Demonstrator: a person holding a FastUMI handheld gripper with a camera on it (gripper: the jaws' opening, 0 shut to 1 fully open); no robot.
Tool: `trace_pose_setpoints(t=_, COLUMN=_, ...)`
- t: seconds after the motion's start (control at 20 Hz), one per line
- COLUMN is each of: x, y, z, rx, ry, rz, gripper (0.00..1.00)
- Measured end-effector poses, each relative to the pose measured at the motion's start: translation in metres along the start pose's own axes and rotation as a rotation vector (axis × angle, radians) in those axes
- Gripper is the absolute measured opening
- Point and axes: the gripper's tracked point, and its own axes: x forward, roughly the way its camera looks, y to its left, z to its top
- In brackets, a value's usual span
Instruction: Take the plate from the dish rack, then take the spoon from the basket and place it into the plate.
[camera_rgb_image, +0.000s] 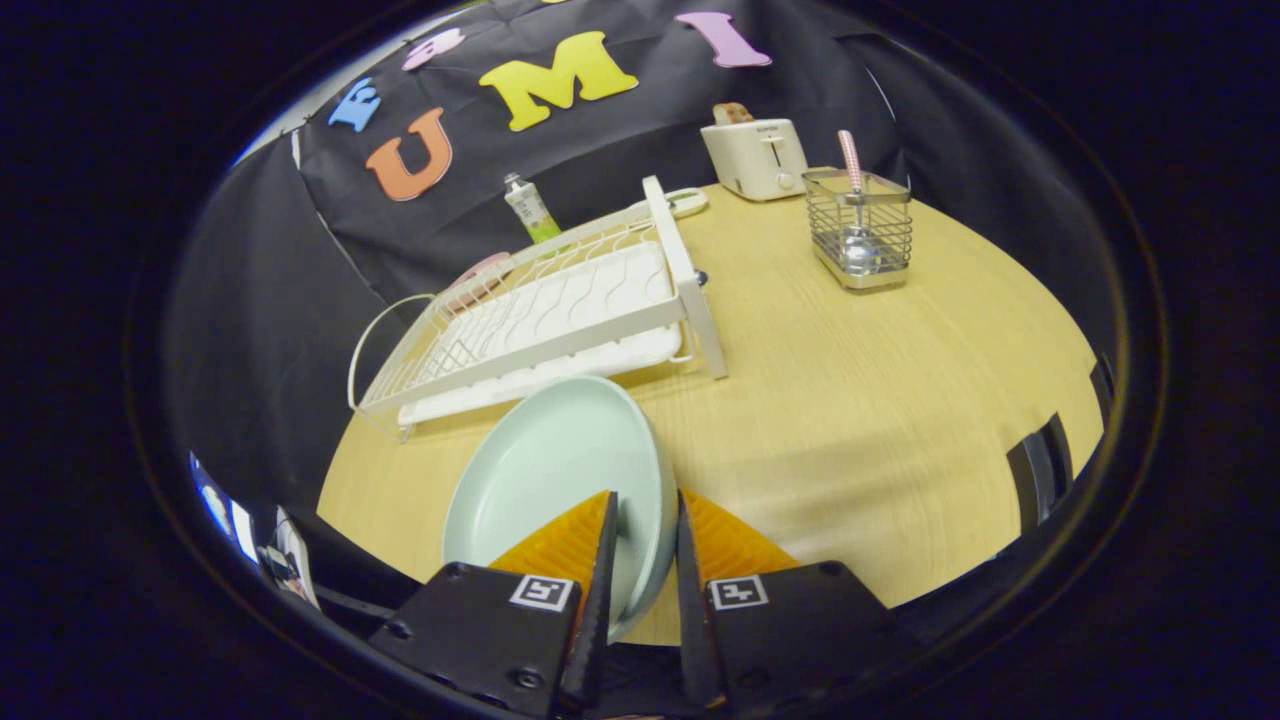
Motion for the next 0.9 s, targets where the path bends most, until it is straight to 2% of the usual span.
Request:
trace_pose_setpoints(t=0.1, x=0.002, y=-0.004, z=0.000, rx=0.004, ry=-0.006, rz=-0.027, gripper=0.39)
trace_pose_setpoints(t=0.25, x=0.000, y=-0.017, z=0.009, rx=-0.026, ry=-0.050, rz=-0.084, gripper=0.39)
trace_pose_setpoints(t=0.35, x=-0.005, y=-0.011, z=0.019, rx=-0.032, ry=-0.098, rz=-0.046, gripper=0.51)
trace_pose_setpoints(t=0.45, x=-0.016, y=-0.014, z=0.040, rx=-0.031, ry=-0.199, rz=-0.017, gripper=0.67)
trace_pose_setpoints(t=0.5, x=-0.021, y=-0.019, z=0.050, rx=-0.043, ry=-0.257, rz=-0.024, gripper=0.83)
trace_pose_setpoints(t=0.55, x=-0.027, y=-0.027, z=0.060, rx=-0.066, ry=-0.305, rz=-0.039, gripper=0.89)
trace_pose_setpoints(t=0.6, x=-0.031, y=-0.034, z=0.068, rx=-0.091, ry=-0.350, rz=-0.058, gripper=1.00)
trace_pose_setpoints(t=0.75, x=-0.044, y=-0.063, z=0.099, rx=-0.164, ry=-0.492, rz=-0.137, gripper=1.00)
trace_pose_setpoints(t=0.9, x=-0.050, y=-0.087, z=0.127, rx=-0.221, ry=-0.574, rz=-0.186, gripper=1.00)
